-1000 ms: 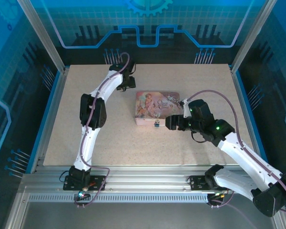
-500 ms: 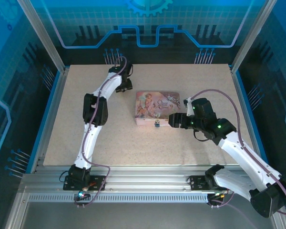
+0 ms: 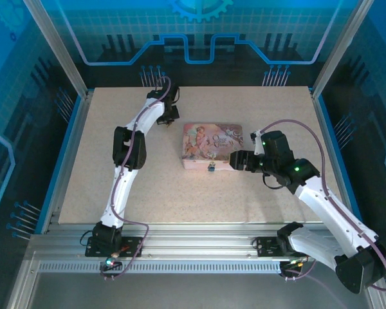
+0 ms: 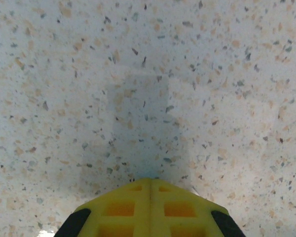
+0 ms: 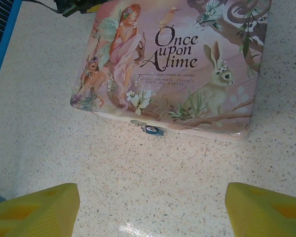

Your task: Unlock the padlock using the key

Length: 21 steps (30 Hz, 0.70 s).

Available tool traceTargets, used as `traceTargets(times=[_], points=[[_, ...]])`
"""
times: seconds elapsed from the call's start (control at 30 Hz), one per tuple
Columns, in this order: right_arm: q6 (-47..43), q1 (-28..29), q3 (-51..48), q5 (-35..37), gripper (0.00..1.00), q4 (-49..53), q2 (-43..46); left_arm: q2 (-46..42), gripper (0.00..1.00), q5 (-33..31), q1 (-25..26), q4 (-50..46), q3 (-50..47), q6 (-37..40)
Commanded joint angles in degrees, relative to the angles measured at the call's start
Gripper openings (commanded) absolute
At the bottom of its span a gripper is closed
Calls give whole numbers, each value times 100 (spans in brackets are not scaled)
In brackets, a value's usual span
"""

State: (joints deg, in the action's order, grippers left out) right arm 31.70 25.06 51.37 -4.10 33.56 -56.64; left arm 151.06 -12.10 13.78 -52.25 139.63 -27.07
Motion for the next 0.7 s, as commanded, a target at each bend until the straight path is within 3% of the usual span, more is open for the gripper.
traceTargets(times=[0.0,0.27,0.37,0.5,0.67], points=[[32,-63,-66,-143,79,-74,-29,-299,0,158,41,-125,-222,67],[143,-64,-205,-354,79,-359,-151,-1588,0,341,63,112,-1081,278],[165,-54,-257,-350,79,-359,-56,-1612,33,417,96,-8,-1079,285],[169,-56,-351,-255,79,-226,171,-1428,47,480,159,-61,-1062,234],[117,-63,-386,-114,79,-38,403,-1004,50,480,195,-165,-810,116]])
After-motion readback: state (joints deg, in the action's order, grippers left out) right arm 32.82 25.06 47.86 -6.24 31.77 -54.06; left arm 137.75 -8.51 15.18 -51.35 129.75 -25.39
